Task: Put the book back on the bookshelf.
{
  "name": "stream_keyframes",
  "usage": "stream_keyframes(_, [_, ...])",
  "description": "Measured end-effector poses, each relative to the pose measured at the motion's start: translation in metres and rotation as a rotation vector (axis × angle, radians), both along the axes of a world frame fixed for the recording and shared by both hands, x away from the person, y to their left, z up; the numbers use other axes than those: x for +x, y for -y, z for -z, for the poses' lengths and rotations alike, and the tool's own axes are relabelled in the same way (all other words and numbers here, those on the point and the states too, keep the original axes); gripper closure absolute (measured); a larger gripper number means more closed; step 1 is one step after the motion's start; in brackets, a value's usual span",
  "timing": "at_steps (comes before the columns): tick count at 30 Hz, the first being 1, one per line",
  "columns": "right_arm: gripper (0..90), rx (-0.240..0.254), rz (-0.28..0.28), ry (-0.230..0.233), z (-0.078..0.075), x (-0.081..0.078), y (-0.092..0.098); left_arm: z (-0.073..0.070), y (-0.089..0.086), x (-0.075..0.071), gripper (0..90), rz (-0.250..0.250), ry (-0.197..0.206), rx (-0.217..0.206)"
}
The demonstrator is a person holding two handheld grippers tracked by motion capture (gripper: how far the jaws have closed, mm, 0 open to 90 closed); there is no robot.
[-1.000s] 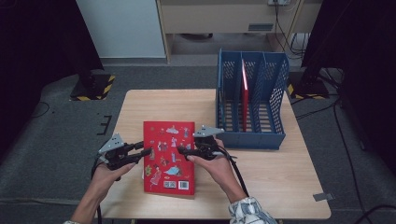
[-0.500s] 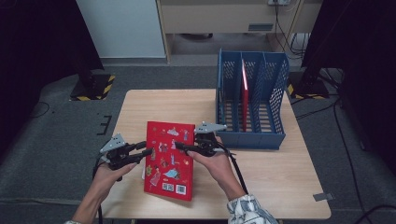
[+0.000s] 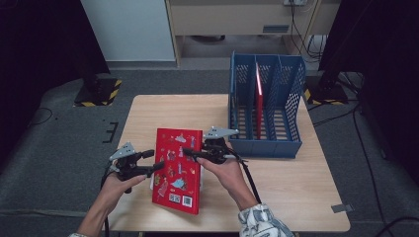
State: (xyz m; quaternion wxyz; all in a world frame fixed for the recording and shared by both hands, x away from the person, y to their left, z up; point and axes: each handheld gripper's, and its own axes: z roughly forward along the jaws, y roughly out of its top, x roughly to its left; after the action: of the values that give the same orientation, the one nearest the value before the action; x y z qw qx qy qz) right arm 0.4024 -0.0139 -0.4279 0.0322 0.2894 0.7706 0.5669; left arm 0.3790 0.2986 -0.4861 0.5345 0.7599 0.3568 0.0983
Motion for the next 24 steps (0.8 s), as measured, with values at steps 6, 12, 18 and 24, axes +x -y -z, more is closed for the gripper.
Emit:
stream_keyframes(6, [66.2, 0.008, -0.01, -0.001, -0.001, 0.001, -0.001, 0.007, 0.0, 0.002, 13.3, 0.058, -0.05, -0.034])
stream_keyframes(12, [67.3, 0.022, -0.023, -0.004, -0.003, 0.002, 0.0, 0.013, 0.005, 0.002, 10.0, 0.133, -0.098, -0.045])
stream_keyframes(18, [66.8, 0.024, -0.022, -0.009, -0.002, 0.004, 0.0, 0.009, 0.007, 0.0, 18.3, 0.159, -0.083, -0.03])
stream_keyframes(24, [58.5, -0.022, 0.003, 0.001, 0.0, 0.004, -0.001, 0.005, 0.003, -0.002, 32.3, 0.139, -0.058, -0.036])
